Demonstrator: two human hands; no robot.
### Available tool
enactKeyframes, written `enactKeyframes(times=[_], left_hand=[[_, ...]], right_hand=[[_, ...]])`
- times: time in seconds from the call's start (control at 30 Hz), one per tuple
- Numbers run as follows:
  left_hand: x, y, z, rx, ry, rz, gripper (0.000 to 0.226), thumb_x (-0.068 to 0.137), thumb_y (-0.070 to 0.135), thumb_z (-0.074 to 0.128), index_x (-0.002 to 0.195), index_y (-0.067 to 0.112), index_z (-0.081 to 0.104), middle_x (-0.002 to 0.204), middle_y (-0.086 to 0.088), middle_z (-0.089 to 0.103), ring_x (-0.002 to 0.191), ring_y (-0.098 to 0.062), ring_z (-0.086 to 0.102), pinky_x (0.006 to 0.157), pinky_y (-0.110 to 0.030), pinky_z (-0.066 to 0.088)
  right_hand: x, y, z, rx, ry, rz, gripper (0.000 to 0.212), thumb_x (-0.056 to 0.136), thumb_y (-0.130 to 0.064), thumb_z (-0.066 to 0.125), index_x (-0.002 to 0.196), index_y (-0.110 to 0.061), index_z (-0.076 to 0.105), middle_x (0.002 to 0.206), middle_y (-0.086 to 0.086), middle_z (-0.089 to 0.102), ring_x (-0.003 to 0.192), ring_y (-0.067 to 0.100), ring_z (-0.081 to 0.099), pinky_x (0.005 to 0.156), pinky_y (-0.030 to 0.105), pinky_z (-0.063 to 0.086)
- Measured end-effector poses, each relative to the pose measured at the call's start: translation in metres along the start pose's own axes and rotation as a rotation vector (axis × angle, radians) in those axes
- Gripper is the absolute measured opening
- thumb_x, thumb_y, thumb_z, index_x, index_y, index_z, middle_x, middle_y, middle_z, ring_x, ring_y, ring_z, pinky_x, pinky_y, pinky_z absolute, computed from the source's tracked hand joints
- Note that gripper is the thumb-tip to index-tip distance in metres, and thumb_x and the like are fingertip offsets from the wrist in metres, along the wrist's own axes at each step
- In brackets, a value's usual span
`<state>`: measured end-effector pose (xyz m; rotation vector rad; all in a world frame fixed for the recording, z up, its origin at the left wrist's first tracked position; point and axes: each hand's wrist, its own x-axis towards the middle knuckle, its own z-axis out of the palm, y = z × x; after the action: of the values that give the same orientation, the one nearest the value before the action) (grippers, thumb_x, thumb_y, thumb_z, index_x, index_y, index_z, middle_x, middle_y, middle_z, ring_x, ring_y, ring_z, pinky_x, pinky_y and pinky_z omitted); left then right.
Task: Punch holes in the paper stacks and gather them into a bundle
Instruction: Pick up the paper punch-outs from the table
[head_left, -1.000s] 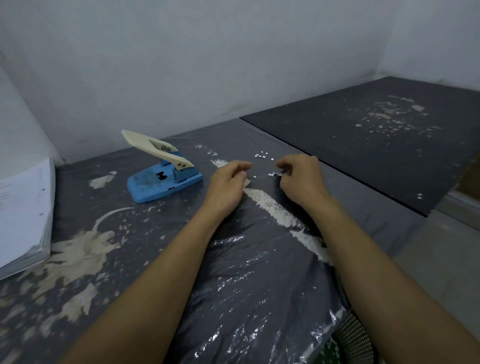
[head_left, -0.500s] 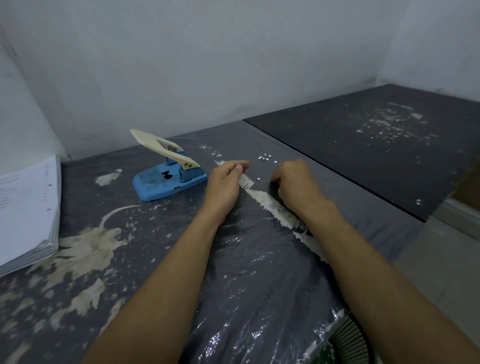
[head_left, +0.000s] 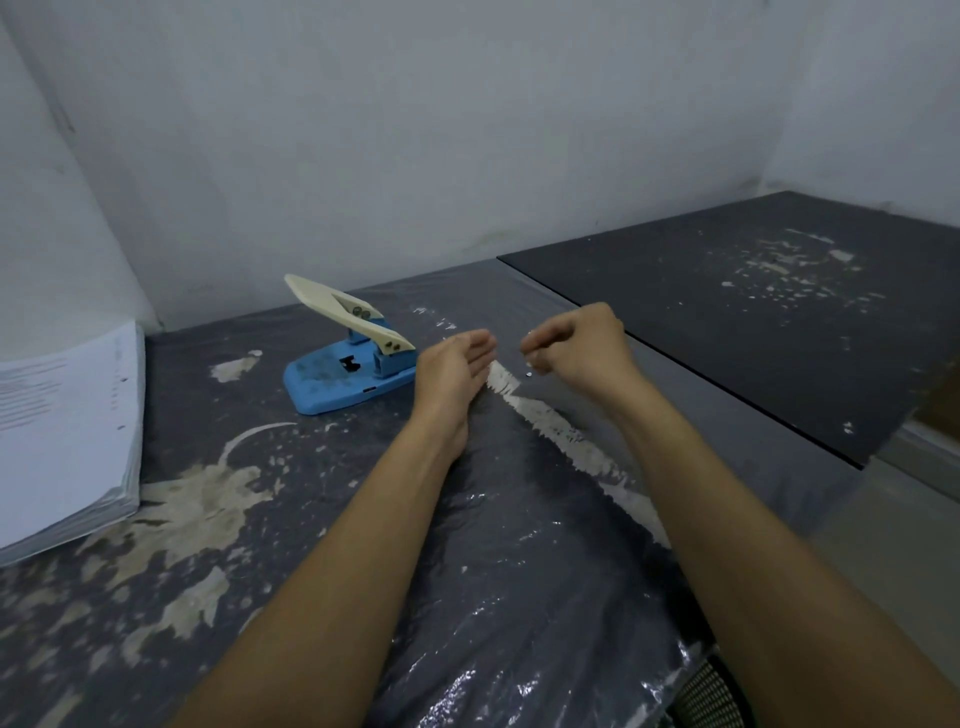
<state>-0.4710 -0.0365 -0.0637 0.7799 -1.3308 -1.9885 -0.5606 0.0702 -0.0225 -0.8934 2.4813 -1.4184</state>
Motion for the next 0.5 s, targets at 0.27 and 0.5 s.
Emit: enactKeyframes(times=[0.27, 0.5], left_hand=[[-0.008, 0.011, -0.005, -0.501, -0.005, -0.231, 0.033, 0.106, 0.018, 0.033, 0.104, 0.0, 0.061, 0.101, -0.018, 0.067, 0.106, -0.03, 0.065, 0.108, -0.042, 0.045], [-0.015, 0.009, -0.003, -0.772, 0.033, -0.28, 0.037, 0.105, 0.013, 0.034, 0.075, 0.006, 0.055, 0.055, -0.007, 0.058, 0.046, -0.016, 0.06, 0.046, -0.026, 0.052]], right_hand=[[-0.003, -0.042, 0.023, 0.106, -0.193, -0.103, 0.019, 0.079, 0.012, 0.071, 0.082, -0.004, 0.078, 0.076, 0.011, 0.075, 0.072, 0.019, 0.072, 0.074, 0.03, 0.062], [-0.004, -0.052, 0.035, -0.074, -0.195, -0.186, 0.025, 0.076, 0.011, 0.071, 0.068, -0.012, 0.077, 0.064, 0.008, 0.073, 0.059, 0.021, 0.072, 0.063, 0.038, 0.063]])
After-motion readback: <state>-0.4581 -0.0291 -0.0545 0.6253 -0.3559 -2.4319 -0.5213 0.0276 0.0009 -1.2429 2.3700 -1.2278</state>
